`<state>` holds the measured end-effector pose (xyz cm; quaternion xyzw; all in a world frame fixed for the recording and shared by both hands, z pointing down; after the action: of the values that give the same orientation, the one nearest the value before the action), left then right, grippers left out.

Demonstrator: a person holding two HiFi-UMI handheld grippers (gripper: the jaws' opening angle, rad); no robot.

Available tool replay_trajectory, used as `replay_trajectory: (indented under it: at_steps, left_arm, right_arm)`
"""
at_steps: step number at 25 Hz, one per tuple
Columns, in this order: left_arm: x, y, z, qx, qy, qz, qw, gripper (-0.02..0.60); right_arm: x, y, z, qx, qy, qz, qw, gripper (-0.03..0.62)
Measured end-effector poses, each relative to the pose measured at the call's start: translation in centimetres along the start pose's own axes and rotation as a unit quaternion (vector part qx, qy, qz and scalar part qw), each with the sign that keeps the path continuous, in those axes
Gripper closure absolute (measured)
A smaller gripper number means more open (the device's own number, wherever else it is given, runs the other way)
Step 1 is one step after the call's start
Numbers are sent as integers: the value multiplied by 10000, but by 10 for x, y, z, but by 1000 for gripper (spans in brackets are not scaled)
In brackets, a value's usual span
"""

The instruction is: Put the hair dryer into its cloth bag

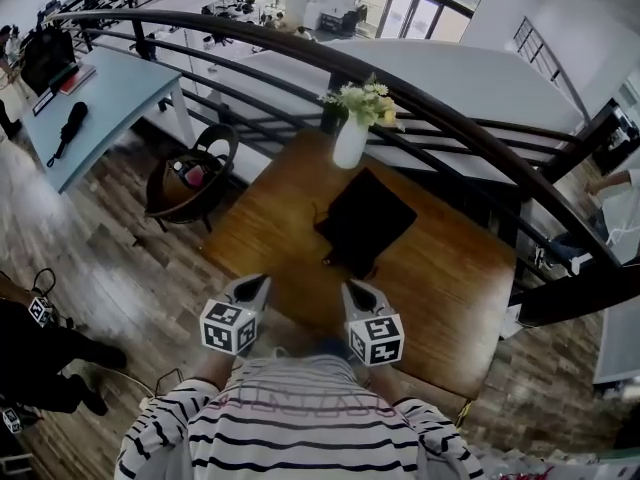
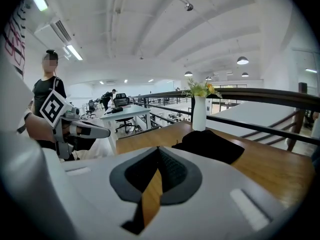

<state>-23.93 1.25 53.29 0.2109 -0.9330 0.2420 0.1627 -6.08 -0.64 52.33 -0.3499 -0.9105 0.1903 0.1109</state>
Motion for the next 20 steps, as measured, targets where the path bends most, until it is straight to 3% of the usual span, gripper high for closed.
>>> replay_trajectory:
  at_steps: [20]
  left_arm:
    - [-4, -3, 6, -160, -84, -32, 9998, 578]
  right_arm:
    - [-9, -7, 9, -88, -29, -97, 9999, 594]
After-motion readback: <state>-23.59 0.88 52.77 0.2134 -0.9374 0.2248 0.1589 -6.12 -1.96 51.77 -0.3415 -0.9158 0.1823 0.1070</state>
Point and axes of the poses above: the fingertips, and each gripper's own axes: y backward along the fingers, x to its left, z out of its top, the point moved 2 cm from there along y, backward along the fingers, and after that the axes turned 10 degrees about y, right-handed, at the moved point
